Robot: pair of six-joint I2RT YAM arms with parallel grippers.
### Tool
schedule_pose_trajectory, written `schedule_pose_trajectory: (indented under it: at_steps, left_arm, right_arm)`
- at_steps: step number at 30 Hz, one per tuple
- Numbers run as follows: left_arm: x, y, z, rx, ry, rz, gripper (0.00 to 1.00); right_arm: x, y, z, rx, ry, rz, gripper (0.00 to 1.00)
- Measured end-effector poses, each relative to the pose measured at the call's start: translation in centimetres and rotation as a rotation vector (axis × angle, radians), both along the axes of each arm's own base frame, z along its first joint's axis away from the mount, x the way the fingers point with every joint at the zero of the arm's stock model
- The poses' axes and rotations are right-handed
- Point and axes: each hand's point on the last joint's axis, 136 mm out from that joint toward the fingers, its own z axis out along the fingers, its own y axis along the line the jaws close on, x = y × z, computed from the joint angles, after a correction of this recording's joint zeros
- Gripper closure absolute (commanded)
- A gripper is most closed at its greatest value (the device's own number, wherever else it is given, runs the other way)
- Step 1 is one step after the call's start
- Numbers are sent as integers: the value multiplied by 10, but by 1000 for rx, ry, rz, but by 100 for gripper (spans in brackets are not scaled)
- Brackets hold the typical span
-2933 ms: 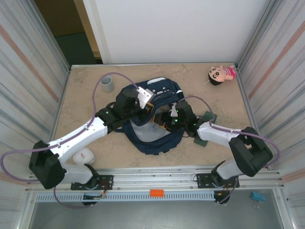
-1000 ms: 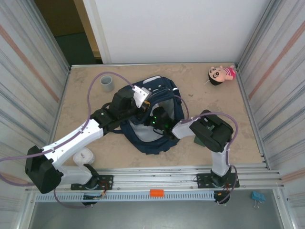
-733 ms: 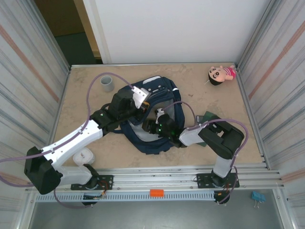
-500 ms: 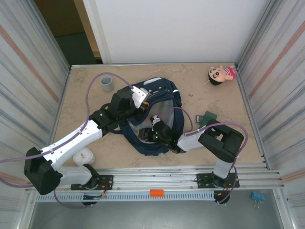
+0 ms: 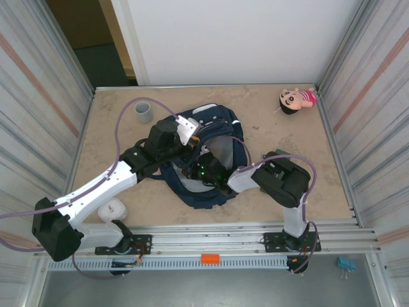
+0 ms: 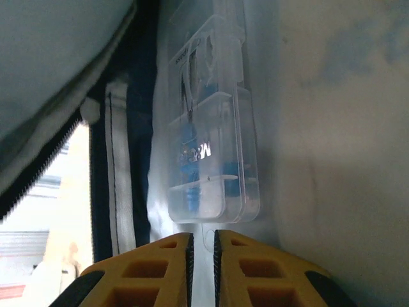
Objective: Pack the student bag
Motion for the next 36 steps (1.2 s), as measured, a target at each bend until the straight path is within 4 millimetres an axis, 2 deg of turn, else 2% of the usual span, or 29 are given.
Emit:
schedule_pose_trajectory:
  at_steps: [4, 10, 13, 16, 23, 26, 30, 36]
  left_arm:
    - [0, 0, 0, -1, 1, -3, 100]
    - [0, 0, 0, 1, -1, 1, 100]
    - [0, 1, 0, 2, -1, 4, 100]
    - [1, 2, -4, 8, 0, 11, 100]
    - [0, 9, -9, 18, 0, 35, 100]
    - [-1, 10, -10, 10, -3, 41, 100]
    - [-3, 13, -14, -1, 3, 48, 100]
    - [-5, 17, -19, -3, 7, 63, 100]
  right_arm:
    - [15, 11, 5, 38, -9, -1, 83]
    - [24, 10, 7, 60, -16, -6, 81]
    - [16, 3, 9, 55, -16, -2, 79]
    - [0, -12, 16, 29, -19, 0, 77]
    - [-42, -55, 52, -66, -57, -9, 72]
    - [-49, -78, 65, -130, -64, -31, 70]
    - [-45, -123, 75, -257, -53, -82, 66]
    - [-15, -201, 91, -446, -25, -181, 57]
